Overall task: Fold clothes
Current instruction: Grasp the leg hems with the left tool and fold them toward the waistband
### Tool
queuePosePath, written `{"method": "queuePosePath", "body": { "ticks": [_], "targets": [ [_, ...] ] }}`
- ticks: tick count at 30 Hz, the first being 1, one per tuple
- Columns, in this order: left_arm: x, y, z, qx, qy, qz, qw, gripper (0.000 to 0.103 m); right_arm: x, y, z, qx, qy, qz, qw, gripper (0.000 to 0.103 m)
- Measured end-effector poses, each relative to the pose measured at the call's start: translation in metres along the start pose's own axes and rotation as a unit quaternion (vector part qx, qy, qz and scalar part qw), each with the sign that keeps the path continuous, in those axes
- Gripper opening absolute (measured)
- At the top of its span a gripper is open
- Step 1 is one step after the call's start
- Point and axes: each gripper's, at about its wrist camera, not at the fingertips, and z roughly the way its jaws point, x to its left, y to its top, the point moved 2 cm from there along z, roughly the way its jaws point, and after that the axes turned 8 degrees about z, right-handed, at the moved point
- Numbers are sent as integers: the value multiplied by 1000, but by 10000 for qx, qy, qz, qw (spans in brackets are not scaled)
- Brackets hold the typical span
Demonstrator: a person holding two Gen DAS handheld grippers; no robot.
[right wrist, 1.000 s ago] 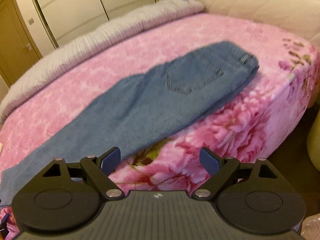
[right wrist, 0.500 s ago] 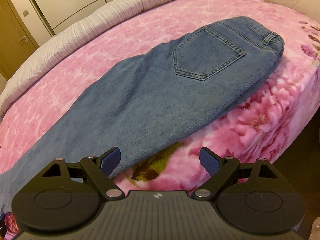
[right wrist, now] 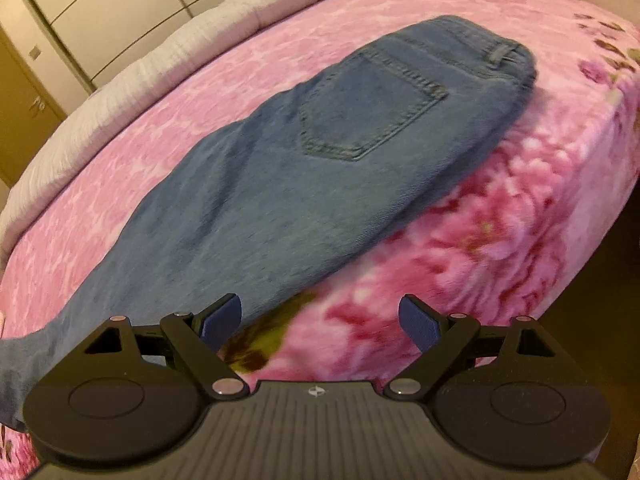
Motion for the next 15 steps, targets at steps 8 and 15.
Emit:
{"method": "queuePosePath", "body": {
  "ticks": [8, 15],
  "targets": [
    [-98, -68, 76, 1899, -855, 590, 9763, 15, -31, 17, -5, -86, -92, 235, 9996, 89],
    [-79, -39, 38, 1953, -1119, 620, 9724, 20, -31, 28, -15, -219, 232, 296, 9991, 89]
  ]
}}
